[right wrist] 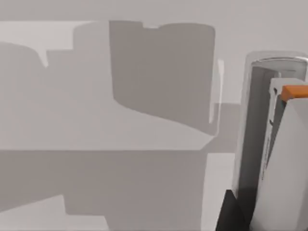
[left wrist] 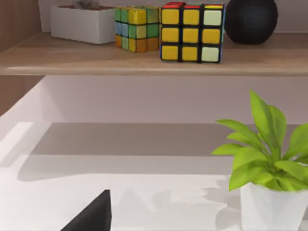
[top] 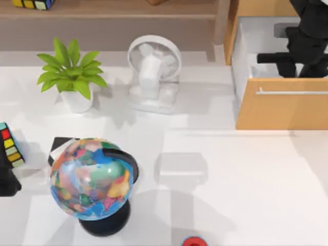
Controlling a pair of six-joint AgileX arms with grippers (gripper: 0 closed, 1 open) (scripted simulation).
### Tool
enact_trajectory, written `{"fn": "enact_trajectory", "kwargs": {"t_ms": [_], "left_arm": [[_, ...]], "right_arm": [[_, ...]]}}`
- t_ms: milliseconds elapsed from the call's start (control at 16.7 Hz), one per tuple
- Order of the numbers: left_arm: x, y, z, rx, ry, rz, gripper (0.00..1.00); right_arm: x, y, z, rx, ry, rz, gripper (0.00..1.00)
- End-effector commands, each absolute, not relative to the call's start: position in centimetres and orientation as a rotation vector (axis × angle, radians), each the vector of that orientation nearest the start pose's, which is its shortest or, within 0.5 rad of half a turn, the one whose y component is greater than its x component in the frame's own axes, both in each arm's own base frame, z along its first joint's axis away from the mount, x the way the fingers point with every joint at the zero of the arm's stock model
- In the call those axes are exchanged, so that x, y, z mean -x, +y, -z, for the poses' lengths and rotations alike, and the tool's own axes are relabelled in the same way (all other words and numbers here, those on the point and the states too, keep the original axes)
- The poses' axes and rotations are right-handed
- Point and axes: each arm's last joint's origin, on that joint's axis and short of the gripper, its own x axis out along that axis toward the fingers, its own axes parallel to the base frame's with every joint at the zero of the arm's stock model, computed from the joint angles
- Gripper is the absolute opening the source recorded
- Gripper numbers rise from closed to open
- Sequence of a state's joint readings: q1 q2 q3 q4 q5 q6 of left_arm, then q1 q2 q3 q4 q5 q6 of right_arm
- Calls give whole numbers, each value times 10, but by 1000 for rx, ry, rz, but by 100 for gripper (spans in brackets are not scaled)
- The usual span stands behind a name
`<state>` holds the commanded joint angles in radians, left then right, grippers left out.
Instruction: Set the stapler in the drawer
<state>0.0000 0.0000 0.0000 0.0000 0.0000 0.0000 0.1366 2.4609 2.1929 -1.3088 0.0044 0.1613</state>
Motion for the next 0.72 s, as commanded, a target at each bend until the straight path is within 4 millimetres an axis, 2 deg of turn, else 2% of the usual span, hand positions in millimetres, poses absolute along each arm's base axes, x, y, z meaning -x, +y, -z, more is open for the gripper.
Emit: {"fn": "enact_trajectory", "kwargs": {"t_ms": [600, 720], "left_arm": [[-106, -1, -160, 0, 0, 0, 100], [-106, -1, -160, 0, 0, 0, 100]], "right_arm": [[-478, 71, -154, -7, 1579, 12, 0], [-478, 71, -154, -7, 1579, 12, 15]]}}
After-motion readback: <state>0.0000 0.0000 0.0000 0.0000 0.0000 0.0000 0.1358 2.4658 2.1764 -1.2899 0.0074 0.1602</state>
